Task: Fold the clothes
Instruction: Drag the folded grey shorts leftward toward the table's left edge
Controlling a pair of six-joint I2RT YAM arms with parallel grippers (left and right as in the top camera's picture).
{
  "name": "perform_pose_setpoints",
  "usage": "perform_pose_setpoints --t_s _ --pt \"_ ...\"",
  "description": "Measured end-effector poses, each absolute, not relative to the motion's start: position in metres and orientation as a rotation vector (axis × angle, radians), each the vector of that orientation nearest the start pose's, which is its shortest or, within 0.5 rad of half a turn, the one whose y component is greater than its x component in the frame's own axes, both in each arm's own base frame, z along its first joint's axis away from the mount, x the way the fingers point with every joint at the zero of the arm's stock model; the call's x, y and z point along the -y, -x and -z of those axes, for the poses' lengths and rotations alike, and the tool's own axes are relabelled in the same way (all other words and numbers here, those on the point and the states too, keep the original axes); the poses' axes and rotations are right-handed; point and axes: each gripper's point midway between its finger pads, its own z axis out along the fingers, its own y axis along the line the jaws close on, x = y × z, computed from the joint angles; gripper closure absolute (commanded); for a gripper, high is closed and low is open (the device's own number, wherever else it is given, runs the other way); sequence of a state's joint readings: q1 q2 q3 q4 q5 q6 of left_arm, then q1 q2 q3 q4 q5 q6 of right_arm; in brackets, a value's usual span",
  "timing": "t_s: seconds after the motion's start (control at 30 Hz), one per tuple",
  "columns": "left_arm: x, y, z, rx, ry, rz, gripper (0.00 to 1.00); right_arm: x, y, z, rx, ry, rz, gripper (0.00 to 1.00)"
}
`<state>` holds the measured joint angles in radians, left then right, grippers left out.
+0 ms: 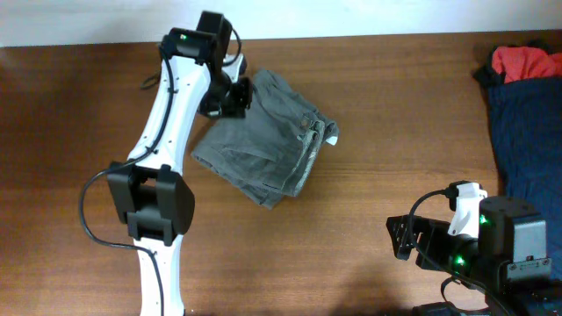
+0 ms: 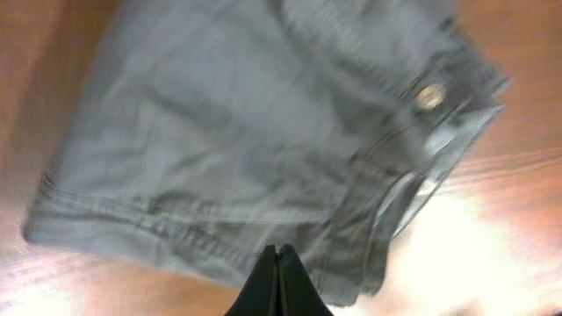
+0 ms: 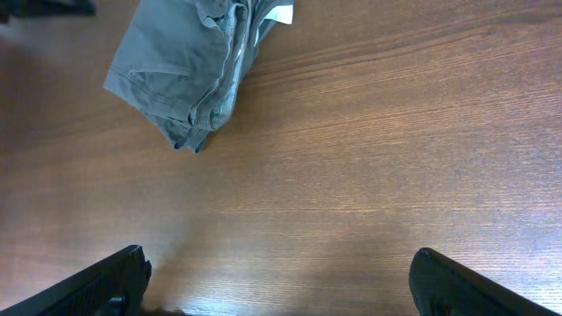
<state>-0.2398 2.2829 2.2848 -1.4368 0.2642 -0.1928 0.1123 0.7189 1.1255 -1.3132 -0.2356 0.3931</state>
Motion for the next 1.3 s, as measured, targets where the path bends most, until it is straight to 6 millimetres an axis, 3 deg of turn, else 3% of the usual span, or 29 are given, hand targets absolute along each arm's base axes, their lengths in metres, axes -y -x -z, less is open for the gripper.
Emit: perform_pose_setpoints --t_s 0.3,0.43,1.0,1.17,1.3 --pt "0.177 -0.396 -0.085 -3.239 -0.112 0.386 0.99 -0.059 -0.166 -0.249 -2.5 -0.25 -0.504 0.01" --pt "0.172 -0.386 -0.065 -3.292 -0.034 0.336 0.99 -0.059 -0.166 -0.249 -2.5 -0.249 -0.504 0.01" --pt "0.145 -0.381 -0.007 -3.309 0.122 0.251 0.99 -0.059 -0.166 -0.249 -2.5 -0.25 -0.504 0.01" --pt "0.135 -0.385 -0.004 -3.293 0.173 0.283 0.99 -0.059 -0.166 -0.249 -2.5 -0.249 -0.504 0.01" --pt "0.116 -0.396 -0.004 -3.257 0.242 0.282 0.99 -0.059 -0.166 -0.249 -2.5 -0.25 -0.504 0.01"
